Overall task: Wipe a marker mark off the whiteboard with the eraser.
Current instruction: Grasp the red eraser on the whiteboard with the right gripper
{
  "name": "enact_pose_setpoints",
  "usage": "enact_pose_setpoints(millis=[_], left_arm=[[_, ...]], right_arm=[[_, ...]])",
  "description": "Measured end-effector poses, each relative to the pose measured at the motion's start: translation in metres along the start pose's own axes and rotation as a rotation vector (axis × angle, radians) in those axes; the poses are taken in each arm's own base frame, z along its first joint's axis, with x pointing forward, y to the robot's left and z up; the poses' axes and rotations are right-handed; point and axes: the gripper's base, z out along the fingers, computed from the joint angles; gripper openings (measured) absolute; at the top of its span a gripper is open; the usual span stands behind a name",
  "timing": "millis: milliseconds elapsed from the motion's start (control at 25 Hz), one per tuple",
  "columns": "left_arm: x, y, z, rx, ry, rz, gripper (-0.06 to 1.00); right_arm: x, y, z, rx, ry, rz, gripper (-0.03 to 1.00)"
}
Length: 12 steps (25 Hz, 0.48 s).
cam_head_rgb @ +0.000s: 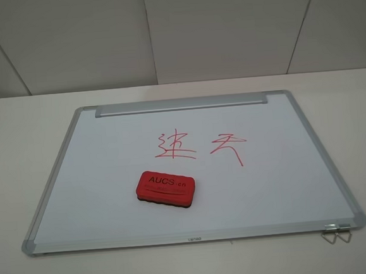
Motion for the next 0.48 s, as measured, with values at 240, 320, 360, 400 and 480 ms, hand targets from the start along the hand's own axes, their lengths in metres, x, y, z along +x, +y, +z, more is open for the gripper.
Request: enact_pose_setpoints(millis=[240,320,360,400,480], left_arm=[[0.0000,0.0000,0.0000,0.000,0.000,0.000,0.77],[0.0000,0.0000,0.0000,0.000,0.000,0.000,0.77],[0.0000,0.0000,0.0000,0.000,0.000,0.000,0.77],[0.0000,0.0000,0.0000,0.000,0.000,0.000,0.77],[0.0000,0.0000,0.0000,0.000,0.000,0.000,0.77]], right_arm=[[0.0000,0.0000,0.0000,0.000,0.000,0.000,0.82],[0.0000,0.0000,0.0000,0.000,0.000,0.000,0.82],[0.0000,0.0000,0.0000,0.000,0.000,0.000,0.82],[0.0000,0.0000,0.0000,0.000,0.000,0.000,0.82],[0.0000,0.0000,0.0000,0.000,0.000,0.000,0.82]])
